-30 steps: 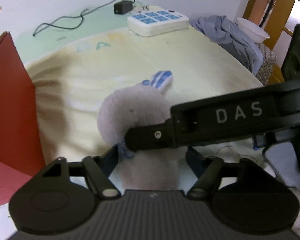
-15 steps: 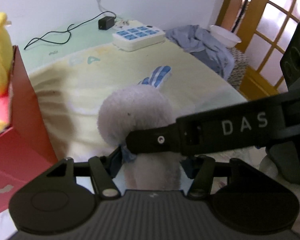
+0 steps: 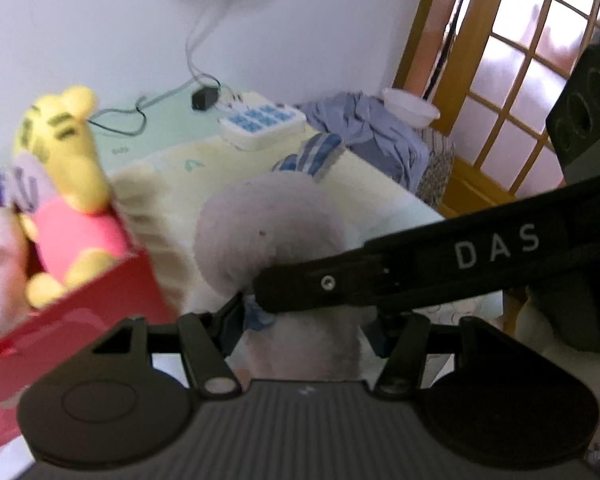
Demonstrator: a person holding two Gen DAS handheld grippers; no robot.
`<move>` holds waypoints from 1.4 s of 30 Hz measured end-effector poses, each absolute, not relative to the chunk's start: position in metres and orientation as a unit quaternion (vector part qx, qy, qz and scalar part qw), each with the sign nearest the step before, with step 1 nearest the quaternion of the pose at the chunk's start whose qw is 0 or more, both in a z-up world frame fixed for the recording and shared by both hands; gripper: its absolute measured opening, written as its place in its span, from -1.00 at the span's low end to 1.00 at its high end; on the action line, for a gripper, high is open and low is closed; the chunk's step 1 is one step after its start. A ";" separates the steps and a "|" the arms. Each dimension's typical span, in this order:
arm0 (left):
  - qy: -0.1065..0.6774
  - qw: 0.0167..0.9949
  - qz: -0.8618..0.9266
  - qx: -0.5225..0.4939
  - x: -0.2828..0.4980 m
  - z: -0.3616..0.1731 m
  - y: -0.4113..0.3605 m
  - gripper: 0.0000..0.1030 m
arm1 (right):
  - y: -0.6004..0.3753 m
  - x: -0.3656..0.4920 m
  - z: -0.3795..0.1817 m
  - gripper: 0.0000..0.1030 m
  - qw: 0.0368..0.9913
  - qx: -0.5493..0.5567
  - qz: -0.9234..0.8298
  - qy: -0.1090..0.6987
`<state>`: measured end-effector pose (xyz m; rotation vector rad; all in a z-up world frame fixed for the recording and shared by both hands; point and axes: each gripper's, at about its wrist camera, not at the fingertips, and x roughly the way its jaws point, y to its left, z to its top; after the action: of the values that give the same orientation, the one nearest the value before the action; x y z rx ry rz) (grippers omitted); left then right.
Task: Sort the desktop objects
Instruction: 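Lower the white bunny into the red box and open the right tool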
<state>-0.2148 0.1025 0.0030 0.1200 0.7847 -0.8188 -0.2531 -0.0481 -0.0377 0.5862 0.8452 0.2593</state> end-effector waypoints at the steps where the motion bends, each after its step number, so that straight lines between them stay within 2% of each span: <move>1: 0.366 0.845 -0.386 0.054 -0.215 0.008 0.109 0.15 | -0.044 -0.254 -0.034 -0.11 0.865 0.277 0.127 0.399; 12: 0.304 0.892 -0.333 0.020 -0.204 0.049 0.171 0.15 | 0.017 -0.230 0.017 -0.11 0.896 0.211 0.199 0.336; 22: 0.279 0.922 -0.268 0.004 -0.173 0.060 0.218 0.15 | 0.066 -0.187 0.030 -0.11 0.901 0.160 0.262 0.307; 31: 0.298 0.922 -0.244 -0.041 -0.133 0.033 0.235 0.15 | 0.093 -0.151 0.021 -0.12 0.903 0.091 0.287 0.305; 38: 0.330 0.914 -0.234 -0.017 -0.121 0.002 0.224 0.15 | 0.104 -0.135 -0.001 -0.13 0.903 0.026 0.283 0.320; 42: 0.340 0.914 -0.223 0.009 -0.116 -0.007 0.221 0.15 | 0.101 -0.127 -0.018 -0.13 0.901 0.025 0.277 0.334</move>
<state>-0.1162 0.2205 -0.0072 0.0180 0.6996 -0.4593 -0.1268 0.1013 -0.0185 0.0507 0.6905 0.5738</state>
